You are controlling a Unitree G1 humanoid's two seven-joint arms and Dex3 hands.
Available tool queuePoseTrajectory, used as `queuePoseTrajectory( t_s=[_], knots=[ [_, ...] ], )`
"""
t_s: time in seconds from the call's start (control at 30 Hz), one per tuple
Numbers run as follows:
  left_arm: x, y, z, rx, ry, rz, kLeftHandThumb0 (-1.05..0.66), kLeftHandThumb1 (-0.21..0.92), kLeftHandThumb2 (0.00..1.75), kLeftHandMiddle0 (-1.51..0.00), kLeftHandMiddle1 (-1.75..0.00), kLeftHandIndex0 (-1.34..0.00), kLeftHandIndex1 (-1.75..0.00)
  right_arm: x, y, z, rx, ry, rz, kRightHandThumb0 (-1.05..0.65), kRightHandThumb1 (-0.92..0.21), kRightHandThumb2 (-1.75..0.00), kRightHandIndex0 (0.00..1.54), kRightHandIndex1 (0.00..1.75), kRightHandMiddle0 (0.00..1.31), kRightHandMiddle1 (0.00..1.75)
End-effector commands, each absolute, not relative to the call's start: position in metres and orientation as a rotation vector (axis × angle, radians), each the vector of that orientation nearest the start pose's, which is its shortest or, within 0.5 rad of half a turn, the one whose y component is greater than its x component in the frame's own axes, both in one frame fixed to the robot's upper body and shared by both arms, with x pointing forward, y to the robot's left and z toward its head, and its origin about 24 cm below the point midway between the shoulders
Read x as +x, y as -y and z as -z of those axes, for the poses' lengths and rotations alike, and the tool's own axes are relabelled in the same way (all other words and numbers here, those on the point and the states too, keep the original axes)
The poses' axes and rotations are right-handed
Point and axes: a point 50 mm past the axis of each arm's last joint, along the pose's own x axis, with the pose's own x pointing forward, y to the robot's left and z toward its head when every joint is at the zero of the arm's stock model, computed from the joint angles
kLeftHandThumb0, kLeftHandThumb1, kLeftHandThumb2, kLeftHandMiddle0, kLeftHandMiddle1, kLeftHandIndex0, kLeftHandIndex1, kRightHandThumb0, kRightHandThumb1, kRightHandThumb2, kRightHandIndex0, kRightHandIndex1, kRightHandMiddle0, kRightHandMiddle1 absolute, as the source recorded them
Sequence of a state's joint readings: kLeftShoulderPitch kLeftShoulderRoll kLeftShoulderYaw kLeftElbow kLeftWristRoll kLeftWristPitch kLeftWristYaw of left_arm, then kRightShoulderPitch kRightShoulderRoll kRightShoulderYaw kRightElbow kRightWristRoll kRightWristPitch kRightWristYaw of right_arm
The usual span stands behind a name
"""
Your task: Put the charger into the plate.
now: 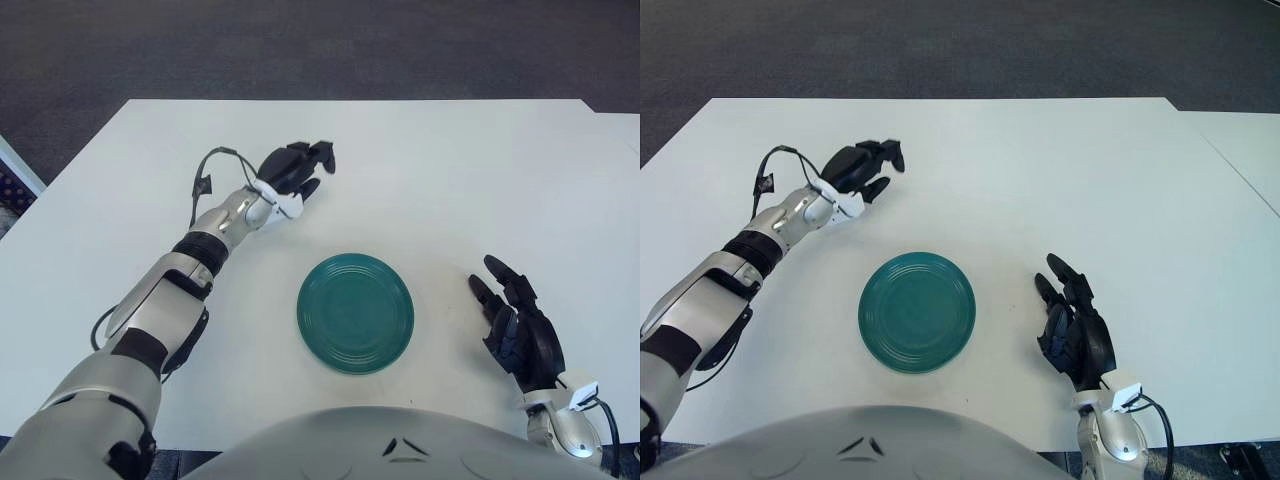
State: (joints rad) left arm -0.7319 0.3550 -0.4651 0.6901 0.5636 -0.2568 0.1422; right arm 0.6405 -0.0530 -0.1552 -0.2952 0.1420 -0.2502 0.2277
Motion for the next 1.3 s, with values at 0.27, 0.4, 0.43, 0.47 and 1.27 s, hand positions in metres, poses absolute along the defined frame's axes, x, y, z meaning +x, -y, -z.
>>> queuePoseTrajectory(
  t_s=[0.27, 0.4, 0.43, 0.47, 1.27],
  knots=[
    [0.353, -0.135, -0.169, 1.374, 0.367, 0.054, -1.04, 0.92, 0.82, -0.03, -0.02, 0.00, -0.26, 0.115, 0.202, -0.015, -0.179, -0.084, 0.043, -1.00, -0.92, -1.06, 0.28, 0.01, 0.00, 0.62],
    [0.346, -0.135, -0.173, 1.429, 0.368, 0.003, -1.05, 0.92, 0.84, -0.01, 0.00, 0.00, -0.16, 0.116, 0.195, -0.015, -0.168, -0.074, 0.039, -1.00, -0.92, -1.07, 0.29, 0.02, 0.00, 0.63],
    [0.345, -0.136, -0.174, 1.438, 0.363, -0.005, -1.05, 0.92, 0.84, 0.00, 0.00, 0.00, -0.14, 0.116, 0.194, -0.015, -0.163, -0.071, 0.039, -0.99, -0.92, -1.07, 0.30, 0.02, 0.00, 0.63],
    [0.336, -0.142, -0.179, 1.446, 0.352, -0.009, -1.05, 0.92, 0.84, 0.00, 0.00, 0.00, -0.12, 0.117, 0.192, -0.016, -0.161, -0.063, 0.044, -0.99, -0.92, -1.07, 0.30, 0.02, 0.00, 0.63],
    [0.293, -0.163, -0.212, 1.602, -0.060, 0.062, -1.05, 0.92, 0.85, 0.00, 0.00, -0.03, -0.02, 0.124, 0.183, -0.013, -0.133, -0.078, 0.053, -0.99, -0.92, -1.09, 0.31, 0.01, 0.00, 0.62]
  ],
)
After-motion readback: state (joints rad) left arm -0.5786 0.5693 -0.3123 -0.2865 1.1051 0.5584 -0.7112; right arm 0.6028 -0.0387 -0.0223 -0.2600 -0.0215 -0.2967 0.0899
